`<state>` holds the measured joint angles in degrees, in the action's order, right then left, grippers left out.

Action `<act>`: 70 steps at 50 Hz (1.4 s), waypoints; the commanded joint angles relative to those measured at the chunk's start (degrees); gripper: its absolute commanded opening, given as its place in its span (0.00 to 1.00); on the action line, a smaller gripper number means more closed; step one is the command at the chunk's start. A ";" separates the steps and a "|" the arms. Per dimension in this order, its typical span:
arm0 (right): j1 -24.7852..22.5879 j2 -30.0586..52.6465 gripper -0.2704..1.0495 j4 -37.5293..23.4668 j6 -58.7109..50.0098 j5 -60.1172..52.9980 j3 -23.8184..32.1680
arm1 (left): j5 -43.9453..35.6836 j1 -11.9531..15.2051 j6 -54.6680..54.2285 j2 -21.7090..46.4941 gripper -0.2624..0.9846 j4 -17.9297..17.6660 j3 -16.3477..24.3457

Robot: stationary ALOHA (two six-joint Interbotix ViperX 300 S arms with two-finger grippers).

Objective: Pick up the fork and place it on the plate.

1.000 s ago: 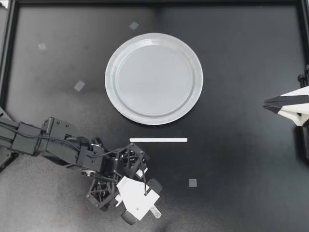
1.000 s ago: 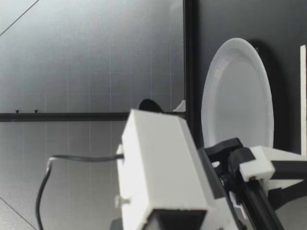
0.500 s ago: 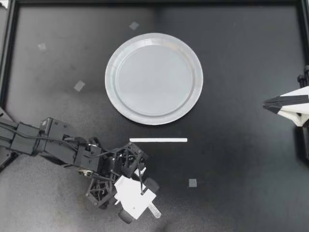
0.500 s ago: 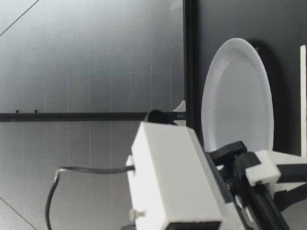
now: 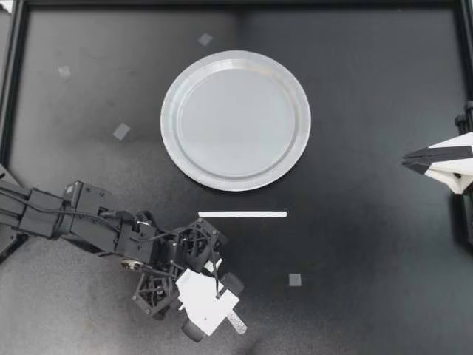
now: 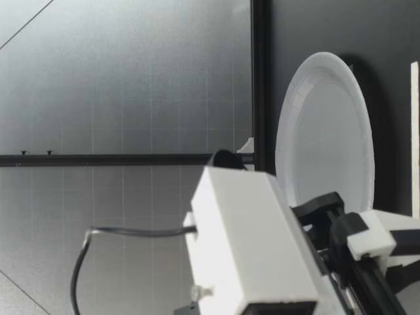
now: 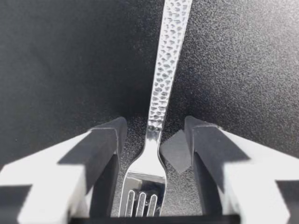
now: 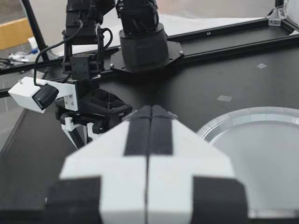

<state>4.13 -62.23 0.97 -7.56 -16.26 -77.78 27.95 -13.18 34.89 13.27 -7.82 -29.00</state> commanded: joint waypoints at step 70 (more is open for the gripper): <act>1.85 5.89 0.65 7.73 21.45 8.79 9.58 | -20.74 2.37 -15.12 -16.00 0.28 -1.67 -10.20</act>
<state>5.45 -57.92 5.54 16.00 -8.00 -69.70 3.08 -10.90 19.42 -1.14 -10.02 -41.04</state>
